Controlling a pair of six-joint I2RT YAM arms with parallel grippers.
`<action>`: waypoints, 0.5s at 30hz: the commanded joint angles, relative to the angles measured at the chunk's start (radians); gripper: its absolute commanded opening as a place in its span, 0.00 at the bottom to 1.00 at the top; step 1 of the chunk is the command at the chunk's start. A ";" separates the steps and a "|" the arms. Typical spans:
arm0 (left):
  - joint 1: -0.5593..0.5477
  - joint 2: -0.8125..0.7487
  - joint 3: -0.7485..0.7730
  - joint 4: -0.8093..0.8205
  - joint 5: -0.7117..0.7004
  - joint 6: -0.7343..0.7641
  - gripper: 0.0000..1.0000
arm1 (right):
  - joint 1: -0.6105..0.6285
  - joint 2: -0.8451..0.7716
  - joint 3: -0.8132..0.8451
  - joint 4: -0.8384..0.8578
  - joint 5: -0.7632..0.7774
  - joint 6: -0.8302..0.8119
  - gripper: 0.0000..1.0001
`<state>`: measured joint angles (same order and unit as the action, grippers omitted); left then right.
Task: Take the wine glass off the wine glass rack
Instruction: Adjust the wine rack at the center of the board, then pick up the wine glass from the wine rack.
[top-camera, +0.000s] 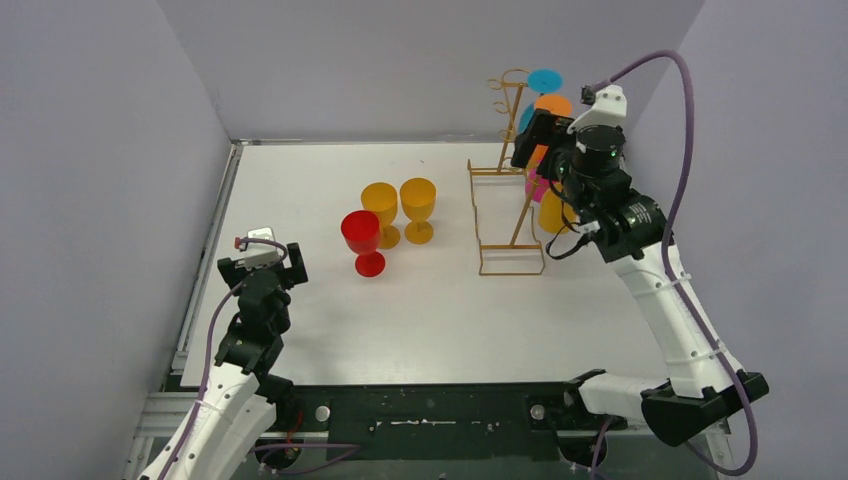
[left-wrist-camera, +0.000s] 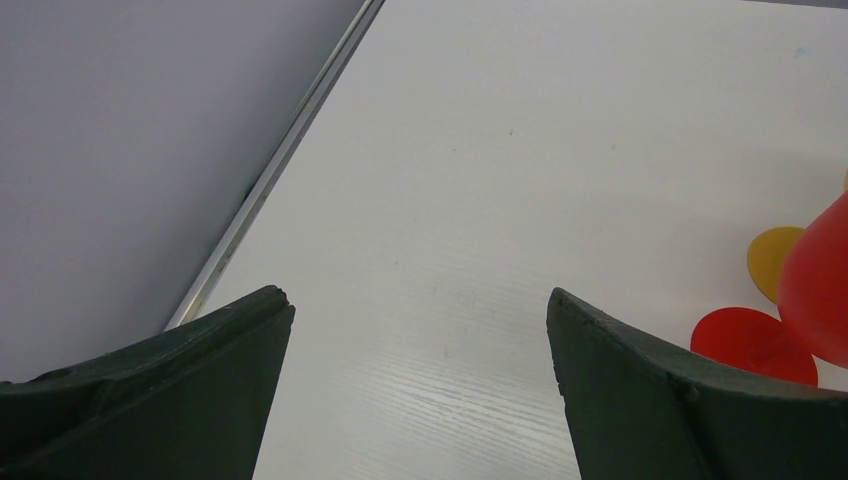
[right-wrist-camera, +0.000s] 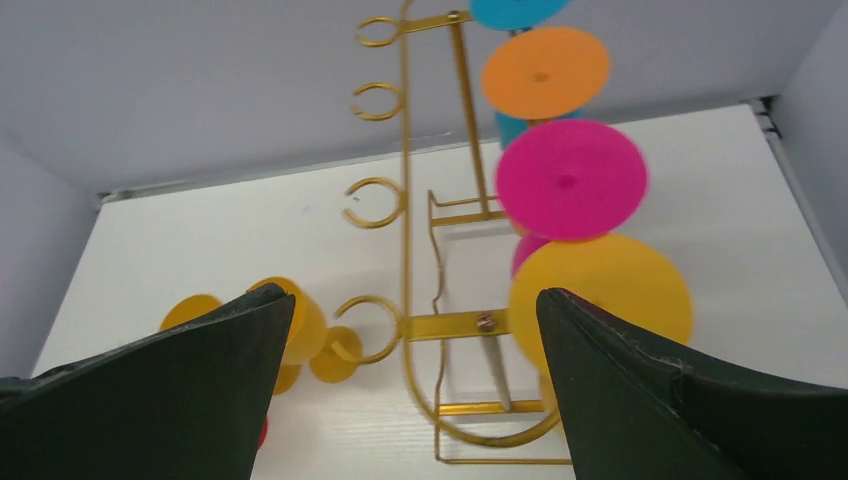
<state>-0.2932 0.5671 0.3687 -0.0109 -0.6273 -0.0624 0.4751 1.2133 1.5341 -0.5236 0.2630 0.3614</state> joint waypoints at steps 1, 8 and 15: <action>-0.004 -0.007 0.009 0.037 -0.001 0.009 0.97 | -0.183 -0.002 0.074 -0.063 -0.123 0.080 0.97; -0.004 -0.009 0.008 0.040 0.002 0.009 0.97 | -0.429 -0.003 0.058 -0.061 -0.343 0.137 0.94; -0.005 -0.011 0.007 0.038 0.006 0.012 0.97 | -0.643 -0.030 -0.111 0.048 -0.687 0.286 0.75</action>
<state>-0.2939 0.5644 0.3687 -0.0109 -0.6258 -0.0620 -0.0727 1.2179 1.5124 -0.5575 -0.1730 0.5339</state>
